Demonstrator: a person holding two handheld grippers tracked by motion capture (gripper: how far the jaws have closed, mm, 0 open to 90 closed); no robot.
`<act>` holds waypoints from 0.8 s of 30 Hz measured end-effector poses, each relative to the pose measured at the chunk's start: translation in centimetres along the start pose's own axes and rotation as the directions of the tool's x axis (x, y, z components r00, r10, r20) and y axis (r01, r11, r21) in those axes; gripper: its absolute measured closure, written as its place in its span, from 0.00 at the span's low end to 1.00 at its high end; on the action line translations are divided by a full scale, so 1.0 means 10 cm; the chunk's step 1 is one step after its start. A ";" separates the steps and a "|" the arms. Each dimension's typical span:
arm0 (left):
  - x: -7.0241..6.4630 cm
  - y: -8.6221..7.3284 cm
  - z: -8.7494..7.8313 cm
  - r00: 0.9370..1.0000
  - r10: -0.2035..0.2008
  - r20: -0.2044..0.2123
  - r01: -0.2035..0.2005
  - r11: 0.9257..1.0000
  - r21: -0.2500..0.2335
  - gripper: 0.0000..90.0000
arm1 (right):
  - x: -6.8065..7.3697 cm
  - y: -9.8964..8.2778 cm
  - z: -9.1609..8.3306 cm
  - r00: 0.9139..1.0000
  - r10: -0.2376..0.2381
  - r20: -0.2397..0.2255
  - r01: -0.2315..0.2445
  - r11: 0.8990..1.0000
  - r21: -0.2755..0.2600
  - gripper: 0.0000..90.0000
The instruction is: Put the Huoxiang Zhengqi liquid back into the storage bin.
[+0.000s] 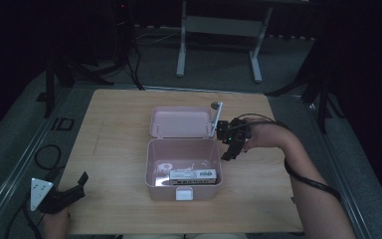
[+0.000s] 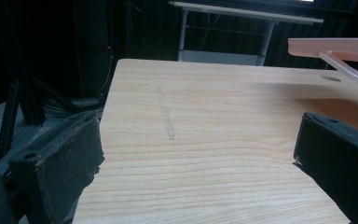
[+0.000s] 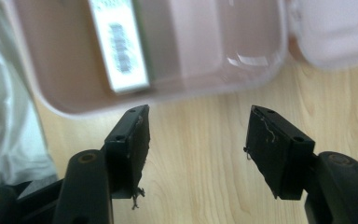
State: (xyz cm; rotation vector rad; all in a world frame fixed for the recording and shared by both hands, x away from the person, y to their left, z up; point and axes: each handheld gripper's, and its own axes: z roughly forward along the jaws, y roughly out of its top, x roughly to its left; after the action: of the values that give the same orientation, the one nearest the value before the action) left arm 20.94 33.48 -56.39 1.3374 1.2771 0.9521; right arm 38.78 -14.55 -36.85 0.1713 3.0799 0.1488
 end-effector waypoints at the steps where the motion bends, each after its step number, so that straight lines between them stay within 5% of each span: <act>1: 0.00 0.00 0.00 1.000 0.000 0.000 0.000 1.000 0.000 0.01 | -0.02 -0.04 0.01 1.000 0.010 0.005 -0.010 1.000 -0.001 0.42; 13: 0.00 0.00 0.00 1.000 0.003 0.000 -0.003 1.000 0.003 0.01 | -0.18 -0.42 0.30 0.991 0.134 -0.030 -0.135 0.989 -0.058 0.18; 19: 0.00 0.00 0.00 1.000 0.001 0.001 -0.001 1.000 0.001 0.01 | -0.23 -0.56 0.51 0.984 0.180 0.006 -0.179 0.981 -0.078 0.15; 24: 0.00 0.00 0.00 1.000 0.000 0.002 0.000 1.000 0.001 0.01 | -0.29 -0.67 0.67 0.970 0.240 0.051 -0.230 0.962 -0.147 0.15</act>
State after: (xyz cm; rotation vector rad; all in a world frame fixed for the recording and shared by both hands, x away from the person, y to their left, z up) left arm 20.93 33.50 -56.39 1.3392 1.2757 0.9500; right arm 41.27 -20.92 -44.01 0.5239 2.9571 0.3604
